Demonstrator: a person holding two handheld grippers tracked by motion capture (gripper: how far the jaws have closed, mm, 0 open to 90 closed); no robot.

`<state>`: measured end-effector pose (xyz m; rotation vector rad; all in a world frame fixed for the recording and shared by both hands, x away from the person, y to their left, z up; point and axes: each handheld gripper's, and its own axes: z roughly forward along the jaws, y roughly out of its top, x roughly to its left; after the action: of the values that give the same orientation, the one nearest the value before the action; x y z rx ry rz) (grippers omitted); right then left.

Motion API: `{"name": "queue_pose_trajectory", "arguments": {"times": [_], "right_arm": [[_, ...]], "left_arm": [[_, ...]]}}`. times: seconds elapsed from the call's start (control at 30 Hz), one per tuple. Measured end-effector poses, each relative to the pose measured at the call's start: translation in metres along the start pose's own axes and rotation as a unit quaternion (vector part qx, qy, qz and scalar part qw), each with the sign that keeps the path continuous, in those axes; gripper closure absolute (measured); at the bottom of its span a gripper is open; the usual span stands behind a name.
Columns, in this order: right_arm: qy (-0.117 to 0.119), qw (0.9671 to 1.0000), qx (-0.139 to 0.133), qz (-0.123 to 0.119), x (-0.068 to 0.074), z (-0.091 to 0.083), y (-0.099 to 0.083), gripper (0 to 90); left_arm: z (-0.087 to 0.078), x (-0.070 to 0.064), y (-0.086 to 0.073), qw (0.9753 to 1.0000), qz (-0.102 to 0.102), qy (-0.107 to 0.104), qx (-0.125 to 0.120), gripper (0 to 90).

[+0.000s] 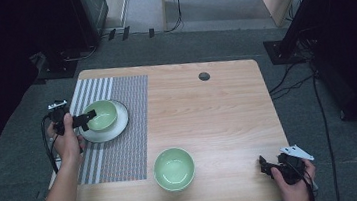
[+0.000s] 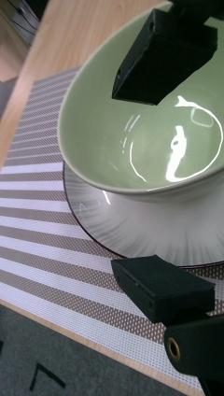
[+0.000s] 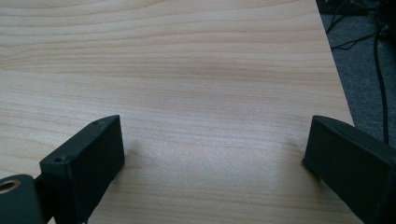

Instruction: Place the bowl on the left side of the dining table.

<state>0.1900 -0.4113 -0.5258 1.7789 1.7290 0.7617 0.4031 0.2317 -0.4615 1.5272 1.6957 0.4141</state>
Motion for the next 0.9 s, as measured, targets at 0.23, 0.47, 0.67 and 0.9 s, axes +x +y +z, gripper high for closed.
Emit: {"name": "queue_pose_trajectory", "arguments": {"times": [0.23, 0.47, 0.67, 0.9], "right_arm": [[0.000, 1.0000, 0.000, 0.000, 0.000, 0.000, 0.000, 4.6], [0.000, 1.0000, 0.000, 0.000, 0.000, 0.000, 0.000, 4.5], [0.000, 1.0000, 0.000, 0.000, 0.000, 0.000, 0.000, 4.5], [0.000, 1.0000, 0.000, 0.000, 0.000, 0.000, 0.000, 4.5]], "left_arm": [[-0.009, -0.005, -0.003, 0.9980, 0.042, 0.002, -0.047, 11.2], [-0.012, -0.003, -0.008, 0.9979, 0.045, 0.002, -0.047, 8.8], [-0.017, -0.002, -0.010, 0.9969, 0.052, 0.000, -0.059, 8.9], [-0.025, -0.002, -0.015, 0.9953, 0.063, -0.013, -0.072, 8.9]]}}
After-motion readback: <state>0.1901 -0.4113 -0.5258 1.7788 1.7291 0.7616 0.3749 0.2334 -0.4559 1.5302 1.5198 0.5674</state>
